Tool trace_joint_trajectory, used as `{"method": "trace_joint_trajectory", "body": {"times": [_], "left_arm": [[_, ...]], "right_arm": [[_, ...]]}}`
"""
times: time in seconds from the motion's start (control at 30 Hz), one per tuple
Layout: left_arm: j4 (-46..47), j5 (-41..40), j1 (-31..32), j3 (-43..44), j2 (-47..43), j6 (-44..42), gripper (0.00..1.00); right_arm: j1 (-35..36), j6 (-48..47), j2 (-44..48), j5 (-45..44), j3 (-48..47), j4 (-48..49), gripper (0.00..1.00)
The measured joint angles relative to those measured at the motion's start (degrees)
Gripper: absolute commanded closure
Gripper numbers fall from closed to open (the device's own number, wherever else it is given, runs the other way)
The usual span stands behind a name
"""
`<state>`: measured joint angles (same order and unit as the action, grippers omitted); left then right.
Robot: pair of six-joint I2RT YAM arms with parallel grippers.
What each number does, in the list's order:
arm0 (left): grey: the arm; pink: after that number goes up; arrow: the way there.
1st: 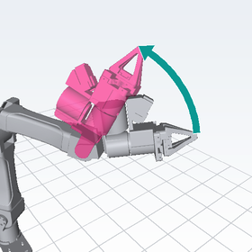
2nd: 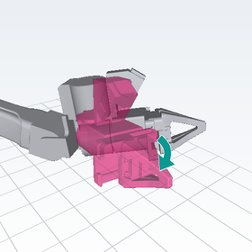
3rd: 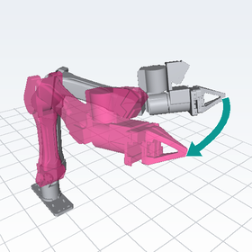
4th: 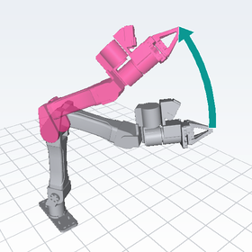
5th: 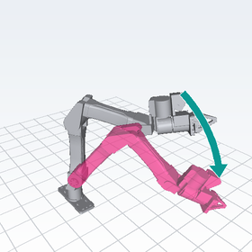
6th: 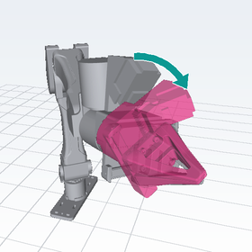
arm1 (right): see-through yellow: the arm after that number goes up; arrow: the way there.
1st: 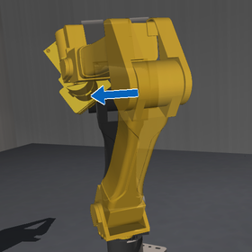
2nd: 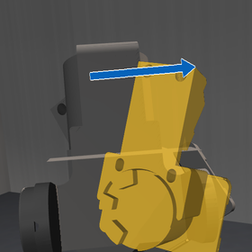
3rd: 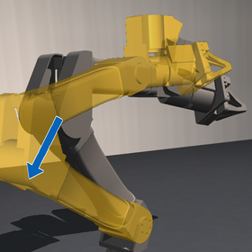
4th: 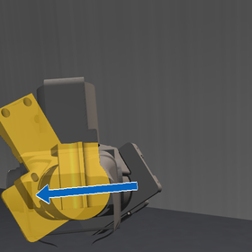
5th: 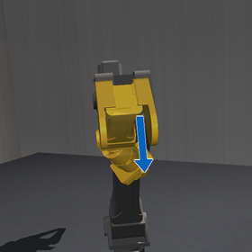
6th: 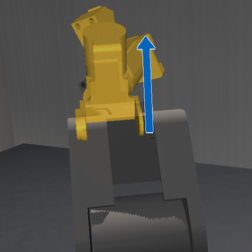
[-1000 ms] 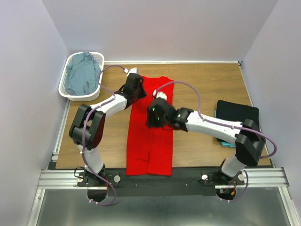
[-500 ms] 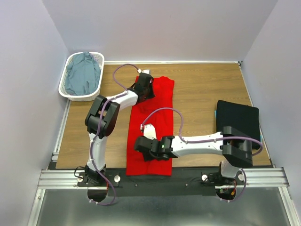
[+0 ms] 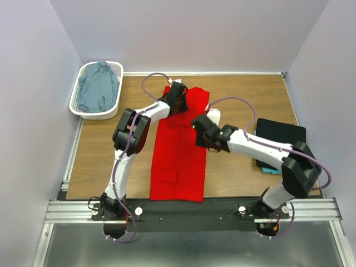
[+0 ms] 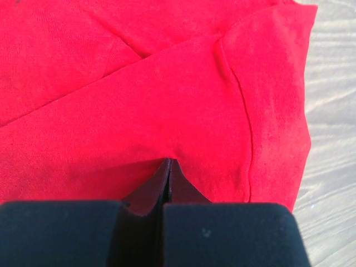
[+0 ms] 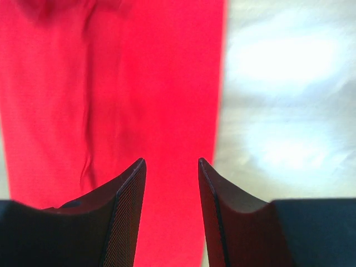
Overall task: Fold and stack the t-shirts
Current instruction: Fold the tshirt
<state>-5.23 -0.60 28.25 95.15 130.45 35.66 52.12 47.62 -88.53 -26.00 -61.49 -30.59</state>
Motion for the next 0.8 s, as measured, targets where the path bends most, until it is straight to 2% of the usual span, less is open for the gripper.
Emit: {"method": "trace_joint_trajectory", "body": {"times": [0.1, 0.33, 0.43, 0.47, 0.5, 0.67, 0.8], "left_arm": [[-1.5, 0.0, -0.1, 4.5, 2.6, 1.7, 0.96], [-4.1, 0.8, -1.0, 11.0, 6.2, 5.1, 0.94], [-4.6, 2.1, -2.0, 13.2, 7.4, 5.4, 0.85], [-4.9, 2.8, -2.5, 14.1, 7.9, 5.3, 0.85], [-4.9, 3.3, -3.1, 14.6, 8.1, 5.3, 0.79], [-3.6, 6.7, -5.4, 14.7, 8.0, 4.2, 0.66], [-2.1, 9.2, -6.9, 14.2, 7.0, 2.8, 0.61]], "right_arm": [[-6.7, -4.0, -2.8, 2.1, -2.8, 1.8, 0.51], [-20.6, -12.9, -23.7, 10.6, -21.1, 8.1, 0.52], [-24.6, -15.5, -33.7, 13.9, -29.6, 9.4, 0.53], [-25.3, -16.0, -35.4, 14.5, -31.1, 9.6, 0.53], [-26.1, -16.3, -37.7, 15.3, -33.2, 9.3, 0.53], [-28.4, -18.6, -44.9, 17.8, -44.0, 9.6, 0.54], [-28.9, -20.7, -49.4, 19.1, -51.0, 9.5, 0.51]]}}
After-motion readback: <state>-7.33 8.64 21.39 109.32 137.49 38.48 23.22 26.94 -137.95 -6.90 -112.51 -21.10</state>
